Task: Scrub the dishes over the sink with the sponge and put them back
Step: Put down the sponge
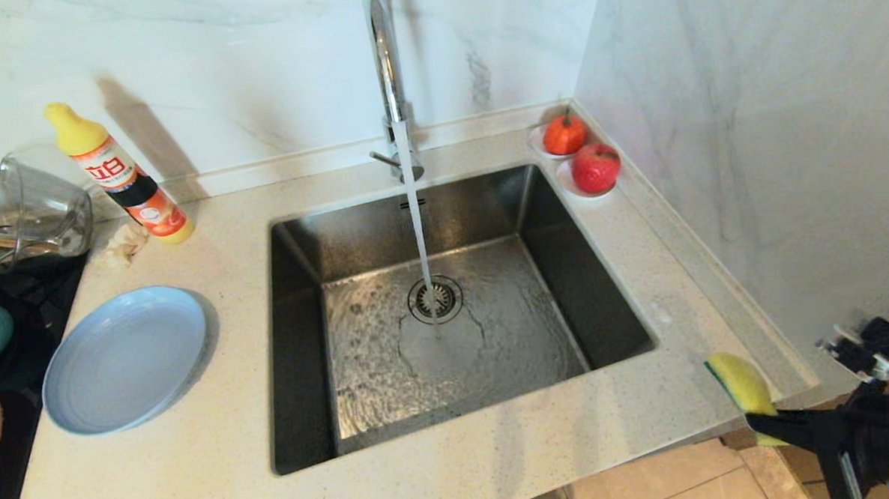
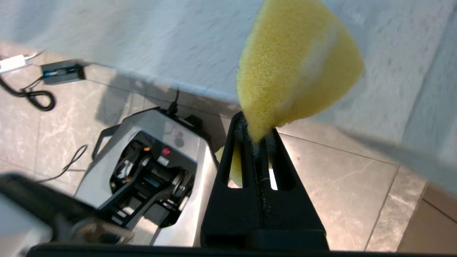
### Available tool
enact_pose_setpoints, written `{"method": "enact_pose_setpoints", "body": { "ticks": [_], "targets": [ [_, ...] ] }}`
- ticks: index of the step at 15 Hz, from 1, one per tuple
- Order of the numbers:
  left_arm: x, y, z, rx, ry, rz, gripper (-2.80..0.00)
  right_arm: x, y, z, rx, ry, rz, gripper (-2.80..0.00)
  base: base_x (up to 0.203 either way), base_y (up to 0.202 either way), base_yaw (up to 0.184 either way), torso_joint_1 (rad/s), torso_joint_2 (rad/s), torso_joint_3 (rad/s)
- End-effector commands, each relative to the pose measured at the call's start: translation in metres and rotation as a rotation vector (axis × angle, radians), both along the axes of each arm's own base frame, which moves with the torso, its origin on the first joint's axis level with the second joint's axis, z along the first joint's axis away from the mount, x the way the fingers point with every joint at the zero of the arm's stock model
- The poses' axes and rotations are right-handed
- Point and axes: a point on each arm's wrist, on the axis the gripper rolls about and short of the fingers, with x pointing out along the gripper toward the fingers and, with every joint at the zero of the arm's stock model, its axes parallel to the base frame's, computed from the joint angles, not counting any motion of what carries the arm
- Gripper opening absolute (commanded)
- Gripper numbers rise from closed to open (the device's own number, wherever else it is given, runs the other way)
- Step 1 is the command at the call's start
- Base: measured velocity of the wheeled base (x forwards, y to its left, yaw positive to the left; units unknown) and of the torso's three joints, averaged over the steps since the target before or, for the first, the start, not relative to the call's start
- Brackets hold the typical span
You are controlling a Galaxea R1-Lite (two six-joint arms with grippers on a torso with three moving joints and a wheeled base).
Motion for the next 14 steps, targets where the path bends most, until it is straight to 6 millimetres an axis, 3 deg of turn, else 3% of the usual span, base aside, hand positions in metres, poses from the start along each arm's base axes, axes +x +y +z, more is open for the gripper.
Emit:
{"method": "enact_pose_setpoints", "body": {
  "ticks": [1,5,14],
  "targets": [
    [0.003,0.000,-0.009,0.001,0.033,-0.001,-2.80,0.029,0.003,-0.019,-0.008,0.068,-0.003,-2.80,0.000,0.000,0.000,0.000,0.00,0.000],
    [0.003,0.000,-0.009,0.001,0.033,-0.001,-2.80,0.059,-0.003,-0.018,0.008,0.047,-0.052,-2.80,0.000,0.000,0.000,0.000,0.00,0.000],
    [0.003,0.000,-0.009,0.001,0.033,-0.001,-2.80,0.094,0.005,-0.011,-0.001,0.032,-0.156,-2.80,0.000,0.000,0.000,0.000,0.00,0.000]
  ]
}}
